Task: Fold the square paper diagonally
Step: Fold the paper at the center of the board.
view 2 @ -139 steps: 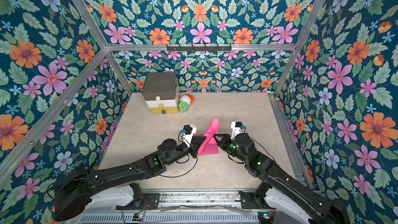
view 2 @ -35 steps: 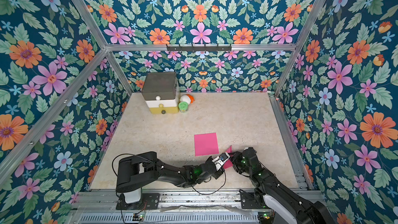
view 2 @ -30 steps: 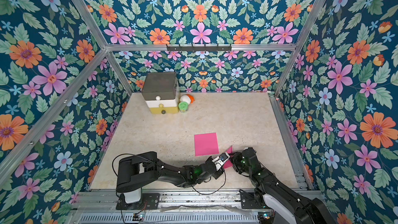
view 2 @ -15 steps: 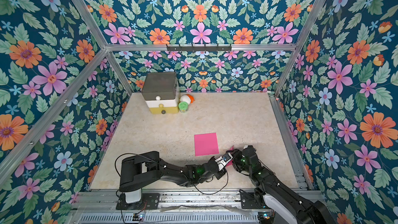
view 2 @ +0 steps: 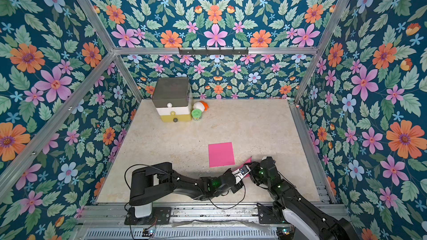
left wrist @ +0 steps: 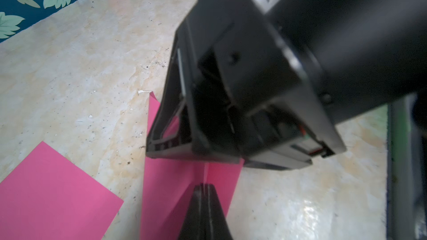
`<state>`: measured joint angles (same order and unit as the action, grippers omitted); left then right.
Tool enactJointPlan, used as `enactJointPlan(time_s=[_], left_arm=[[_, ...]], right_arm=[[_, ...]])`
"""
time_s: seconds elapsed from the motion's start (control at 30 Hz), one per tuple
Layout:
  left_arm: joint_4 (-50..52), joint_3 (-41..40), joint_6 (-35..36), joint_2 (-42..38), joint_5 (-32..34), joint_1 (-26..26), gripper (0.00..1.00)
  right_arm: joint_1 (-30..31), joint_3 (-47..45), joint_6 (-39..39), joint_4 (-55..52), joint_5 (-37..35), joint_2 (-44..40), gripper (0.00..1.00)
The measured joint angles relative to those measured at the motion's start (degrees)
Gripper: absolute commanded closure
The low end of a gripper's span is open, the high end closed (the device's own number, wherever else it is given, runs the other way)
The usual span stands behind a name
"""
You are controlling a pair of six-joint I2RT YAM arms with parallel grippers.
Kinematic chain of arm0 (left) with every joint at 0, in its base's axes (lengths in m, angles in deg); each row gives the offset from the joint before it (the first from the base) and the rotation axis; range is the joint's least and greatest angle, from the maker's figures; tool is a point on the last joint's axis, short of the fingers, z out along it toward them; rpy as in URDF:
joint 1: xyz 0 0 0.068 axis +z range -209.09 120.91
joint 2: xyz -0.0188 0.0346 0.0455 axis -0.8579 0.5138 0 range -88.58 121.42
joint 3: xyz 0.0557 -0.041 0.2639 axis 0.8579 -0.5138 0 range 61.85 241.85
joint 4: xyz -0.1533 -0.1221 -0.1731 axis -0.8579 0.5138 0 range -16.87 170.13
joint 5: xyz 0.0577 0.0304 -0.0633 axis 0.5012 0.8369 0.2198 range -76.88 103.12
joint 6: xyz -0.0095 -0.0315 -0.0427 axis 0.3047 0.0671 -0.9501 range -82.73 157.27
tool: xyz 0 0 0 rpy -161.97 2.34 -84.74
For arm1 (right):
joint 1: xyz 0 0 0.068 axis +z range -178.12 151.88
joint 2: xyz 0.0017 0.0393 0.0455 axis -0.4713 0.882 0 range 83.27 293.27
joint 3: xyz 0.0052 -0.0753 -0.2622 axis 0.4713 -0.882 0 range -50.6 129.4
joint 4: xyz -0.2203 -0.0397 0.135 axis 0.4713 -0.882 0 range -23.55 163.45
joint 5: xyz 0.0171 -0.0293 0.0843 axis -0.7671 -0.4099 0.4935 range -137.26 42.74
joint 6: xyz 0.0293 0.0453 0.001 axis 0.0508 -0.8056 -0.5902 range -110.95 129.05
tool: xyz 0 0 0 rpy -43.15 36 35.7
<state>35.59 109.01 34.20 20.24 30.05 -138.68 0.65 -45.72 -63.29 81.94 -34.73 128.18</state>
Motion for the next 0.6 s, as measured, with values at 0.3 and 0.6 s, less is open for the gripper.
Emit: enactJointPlan(time_s=[0.3,0.6], left_arm=[[0.3,-0.1,0.0,-0.4,1.1,0.0,0.82],[0.2,-1.0,-0.3,-1.4,1.1,0.0,0.60]], right_arm=[[0.0,-0.1,0.0,-0.2,-0.3,0.4,0.75],[0.0,-0.1,-0.1,0.0,-0.4,1.0,0.93]])
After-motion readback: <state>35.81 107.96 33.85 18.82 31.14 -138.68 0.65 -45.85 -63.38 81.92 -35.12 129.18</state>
